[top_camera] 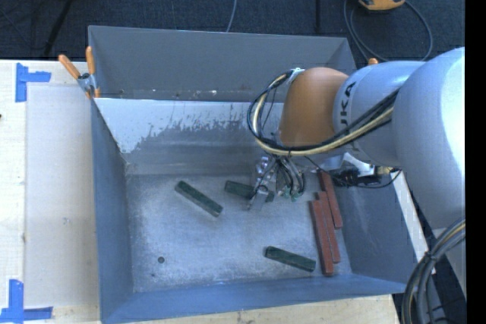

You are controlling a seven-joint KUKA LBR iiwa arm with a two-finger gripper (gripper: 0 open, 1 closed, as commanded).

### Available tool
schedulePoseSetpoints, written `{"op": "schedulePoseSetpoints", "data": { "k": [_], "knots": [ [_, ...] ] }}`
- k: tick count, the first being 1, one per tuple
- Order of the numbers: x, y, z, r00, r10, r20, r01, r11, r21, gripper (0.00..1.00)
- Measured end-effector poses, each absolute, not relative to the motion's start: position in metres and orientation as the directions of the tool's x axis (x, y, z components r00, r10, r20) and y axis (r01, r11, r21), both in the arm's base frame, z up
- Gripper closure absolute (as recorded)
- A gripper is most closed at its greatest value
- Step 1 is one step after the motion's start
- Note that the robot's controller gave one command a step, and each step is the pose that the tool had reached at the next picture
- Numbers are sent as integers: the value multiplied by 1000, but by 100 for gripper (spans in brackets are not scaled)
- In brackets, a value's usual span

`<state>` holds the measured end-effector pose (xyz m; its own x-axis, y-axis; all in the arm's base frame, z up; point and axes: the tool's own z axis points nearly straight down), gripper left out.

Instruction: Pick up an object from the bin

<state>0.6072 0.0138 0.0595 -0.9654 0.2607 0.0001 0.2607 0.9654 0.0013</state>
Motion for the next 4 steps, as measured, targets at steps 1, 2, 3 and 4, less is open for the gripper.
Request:
{"op": "schedulePoseSetpoints", "data": {
  "k": [1, 2, 3, 4],
  "knots": [
    [607, 14, 64, -965, 260, 0, 260, 965, 1, 100],
    [608, 14, 68, -966, 260, -2, 260, 966, 2, 100],
    [608, 14, 69, -966, 260, -3, 260, 966, 2, 100],
    [607, 14, 72, -966, 260, 0, 260, 966, 1, 100]
  ]
}}
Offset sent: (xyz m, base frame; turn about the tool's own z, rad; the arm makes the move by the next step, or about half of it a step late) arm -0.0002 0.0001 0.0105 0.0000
